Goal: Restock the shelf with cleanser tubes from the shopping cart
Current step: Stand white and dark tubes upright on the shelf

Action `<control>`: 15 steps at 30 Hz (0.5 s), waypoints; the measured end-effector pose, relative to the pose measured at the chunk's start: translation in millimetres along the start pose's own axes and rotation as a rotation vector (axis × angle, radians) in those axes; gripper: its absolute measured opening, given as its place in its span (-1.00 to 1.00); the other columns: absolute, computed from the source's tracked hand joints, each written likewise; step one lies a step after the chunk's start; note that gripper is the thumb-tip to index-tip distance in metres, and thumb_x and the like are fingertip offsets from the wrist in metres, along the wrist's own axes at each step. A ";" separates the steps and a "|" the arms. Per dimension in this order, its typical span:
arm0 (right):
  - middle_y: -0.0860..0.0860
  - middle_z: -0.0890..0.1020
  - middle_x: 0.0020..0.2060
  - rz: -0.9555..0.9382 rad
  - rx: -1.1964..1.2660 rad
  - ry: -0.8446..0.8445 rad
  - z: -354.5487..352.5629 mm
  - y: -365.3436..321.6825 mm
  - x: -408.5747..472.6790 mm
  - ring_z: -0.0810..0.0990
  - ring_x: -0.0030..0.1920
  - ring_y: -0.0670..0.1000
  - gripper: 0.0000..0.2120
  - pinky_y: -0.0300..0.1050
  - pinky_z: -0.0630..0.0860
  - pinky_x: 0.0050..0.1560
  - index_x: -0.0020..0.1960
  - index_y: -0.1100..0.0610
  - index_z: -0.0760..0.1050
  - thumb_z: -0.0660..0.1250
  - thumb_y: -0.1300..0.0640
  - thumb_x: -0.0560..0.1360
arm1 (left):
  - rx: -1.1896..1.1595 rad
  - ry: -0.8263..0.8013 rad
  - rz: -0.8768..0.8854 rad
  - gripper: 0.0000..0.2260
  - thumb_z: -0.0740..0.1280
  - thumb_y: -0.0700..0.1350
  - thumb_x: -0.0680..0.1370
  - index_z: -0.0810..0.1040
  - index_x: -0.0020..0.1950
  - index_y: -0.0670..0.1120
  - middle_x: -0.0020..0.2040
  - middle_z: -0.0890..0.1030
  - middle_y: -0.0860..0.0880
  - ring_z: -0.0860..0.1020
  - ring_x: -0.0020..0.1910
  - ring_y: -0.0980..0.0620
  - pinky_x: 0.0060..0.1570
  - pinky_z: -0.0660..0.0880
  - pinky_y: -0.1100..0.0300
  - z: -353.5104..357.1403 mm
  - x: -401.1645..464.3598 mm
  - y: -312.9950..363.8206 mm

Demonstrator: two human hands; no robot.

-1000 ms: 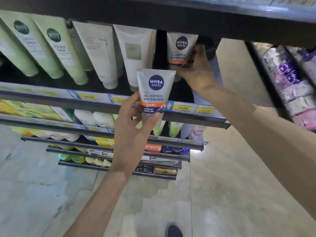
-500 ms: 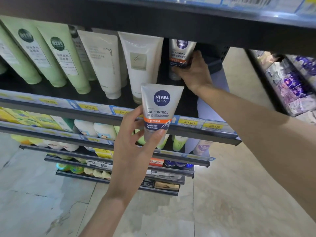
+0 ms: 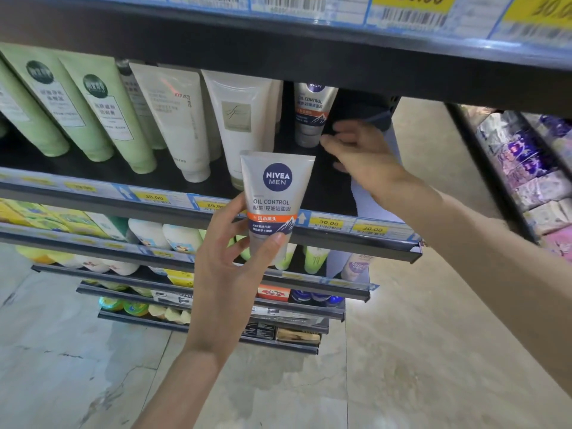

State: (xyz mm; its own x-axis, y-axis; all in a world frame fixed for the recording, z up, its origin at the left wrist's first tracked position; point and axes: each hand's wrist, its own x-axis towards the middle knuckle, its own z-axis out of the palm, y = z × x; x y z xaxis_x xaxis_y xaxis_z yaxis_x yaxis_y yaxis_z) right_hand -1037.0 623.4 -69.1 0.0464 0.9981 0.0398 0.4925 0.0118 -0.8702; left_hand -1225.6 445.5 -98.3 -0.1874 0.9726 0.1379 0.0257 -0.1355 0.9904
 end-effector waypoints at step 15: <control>-0.13 0.74 0.08 -0.179 0.203 -0.466 -27.1 -39.1 -102.0 0.71 0.09 -0.11 -0.70 -0.28 0.62 0.02 0.22 0.03 0.58 0.46 0.20 0.51 | -0.004 -0.059 0.081 -0.51 0.49 -0.19 0.58 0.50 0.49 0.02 0.24 0.68 0.06 0.63 0.25 -0.02 0.24 0.59 -0.02 17.2 9.7 19.7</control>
State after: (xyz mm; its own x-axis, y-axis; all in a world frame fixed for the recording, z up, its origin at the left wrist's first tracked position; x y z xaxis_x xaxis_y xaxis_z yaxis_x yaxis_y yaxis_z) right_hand -1037.4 519.5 -25.8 -0.4357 0.9000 0.0140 0.2775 0.1491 -0.9491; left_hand -1210.0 455.5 -77.4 -0.1266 0.9679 0.2172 0.0340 -0.2146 0.9761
